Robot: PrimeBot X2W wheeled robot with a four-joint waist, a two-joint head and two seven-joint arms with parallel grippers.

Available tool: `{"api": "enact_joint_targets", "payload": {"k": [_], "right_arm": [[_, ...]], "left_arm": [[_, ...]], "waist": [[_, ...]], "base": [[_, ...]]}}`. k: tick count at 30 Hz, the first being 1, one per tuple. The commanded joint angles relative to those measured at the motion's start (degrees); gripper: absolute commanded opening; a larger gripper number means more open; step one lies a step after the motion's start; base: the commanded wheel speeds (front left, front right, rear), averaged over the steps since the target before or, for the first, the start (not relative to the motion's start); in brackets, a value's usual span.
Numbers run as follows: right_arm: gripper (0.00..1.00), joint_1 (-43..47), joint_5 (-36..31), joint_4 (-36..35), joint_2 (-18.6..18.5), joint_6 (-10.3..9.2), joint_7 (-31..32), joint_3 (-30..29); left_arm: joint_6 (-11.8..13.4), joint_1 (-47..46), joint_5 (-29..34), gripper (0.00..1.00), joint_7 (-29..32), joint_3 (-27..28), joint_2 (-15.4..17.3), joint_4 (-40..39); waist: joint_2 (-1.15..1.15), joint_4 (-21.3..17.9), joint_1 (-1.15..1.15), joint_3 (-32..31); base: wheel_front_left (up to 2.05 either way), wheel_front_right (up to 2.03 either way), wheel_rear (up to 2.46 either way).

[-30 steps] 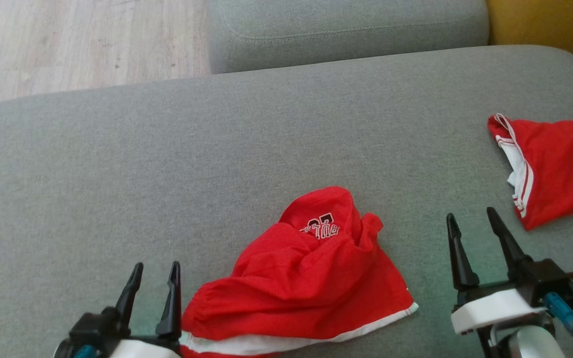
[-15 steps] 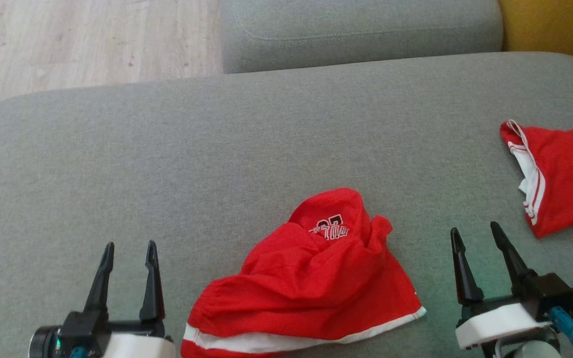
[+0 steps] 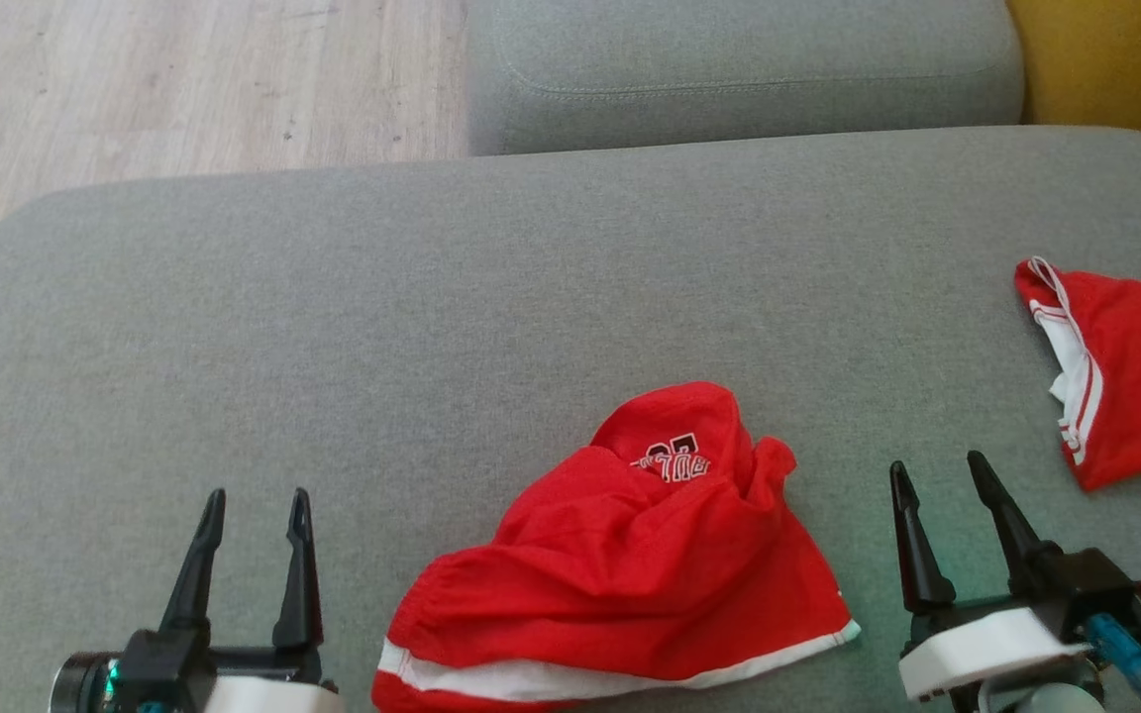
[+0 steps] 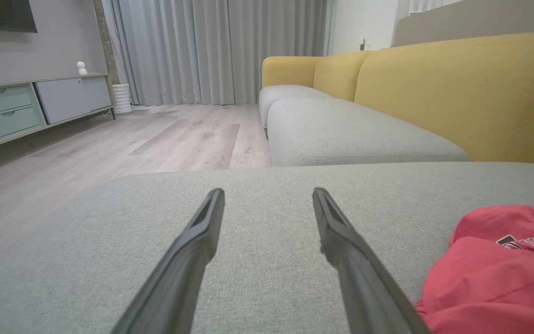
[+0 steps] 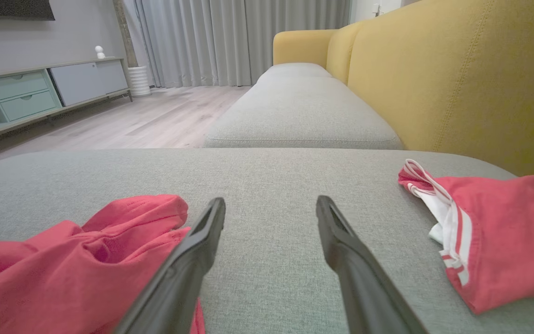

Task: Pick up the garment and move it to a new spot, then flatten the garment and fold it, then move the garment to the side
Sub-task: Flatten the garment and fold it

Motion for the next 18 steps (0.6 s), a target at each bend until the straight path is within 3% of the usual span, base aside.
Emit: {"api": "enact_joint_targets", "payload": {"k": [1,10,18], "right_arm": [[1.0,-2.1,0.7,-1.6,-0.3,-0.05,-0.6,1.3],[1.0,-1.7,5.8,-1.5,-2.4,-0.05,0.5,4.3],[1.0,0.4,9.0,2.1,-8.3,-0.05,12.0,12.3]], "left_arm": [[-0.3,-1.0,0.8,1.0,-0.6,2.3,-0.1,-1.6],[-3.4,1.9,-1.2,1.0,0.2,2.1,0.2,1.2],[-4.8,2.6,-10.2,1.0,12.6,-4.7,4.7,2.3]], "waist": [[0.0,0.1,0.0,0.0],[0.0,0.4,0.0,-0.5],[0.0,0.7,0.0,0.0]], "base": [[0.0,0.0,0.0],[0.0,0.0,0.0],[0.0,0.0,0.0]]}}
